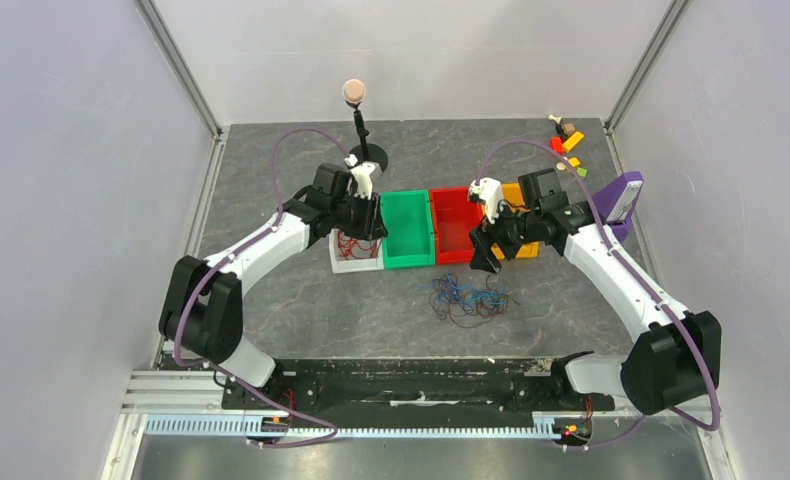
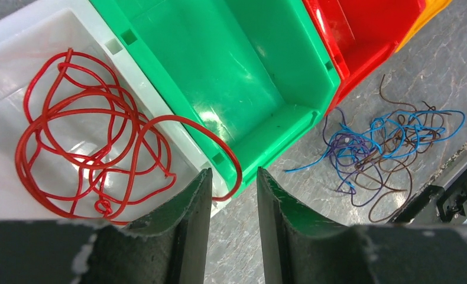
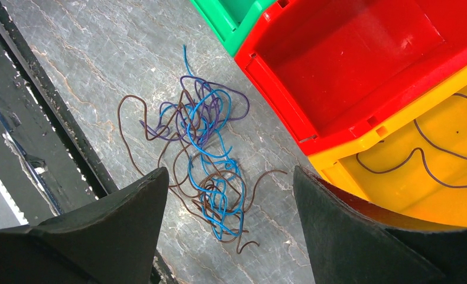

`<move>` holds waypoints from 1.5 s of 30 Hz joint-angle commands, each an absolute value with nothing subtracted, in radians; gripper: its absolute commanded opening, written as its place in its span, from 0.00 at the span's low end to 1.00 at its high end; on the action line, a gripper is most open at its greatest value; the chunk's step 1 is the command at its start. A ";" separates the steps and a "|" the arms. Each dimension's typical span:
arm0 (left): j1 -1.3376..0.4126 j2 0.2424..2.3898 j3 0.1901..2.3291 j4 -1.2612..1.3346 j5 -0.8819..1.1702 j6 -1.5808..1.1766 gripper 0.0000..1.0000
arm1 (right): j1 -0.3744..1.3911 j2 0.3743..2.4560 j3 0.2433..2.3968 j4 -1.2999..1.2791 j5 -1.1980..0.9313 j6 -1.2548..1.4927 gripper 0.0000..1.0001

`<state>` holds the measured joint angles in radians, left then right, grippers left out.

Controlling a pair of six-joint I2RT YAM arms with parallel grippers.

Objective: Untangle the cables

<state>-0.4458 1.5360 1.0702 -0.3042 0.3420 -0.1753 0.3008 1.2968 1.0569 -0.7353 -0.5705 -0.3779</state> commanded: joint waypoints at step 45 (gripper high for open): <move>-0.378 1.339 1.062 -0.225 0.258 -0.149 0.75 | 0.296 1.282 1.008 -0.733 -0.525 -0.407 0.81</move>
<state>-0.3782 1.4422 1.0889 -0.2539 0.1574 -0.2264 0.2981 1.3006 1.0084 -0.7349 -0.5621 -0.3801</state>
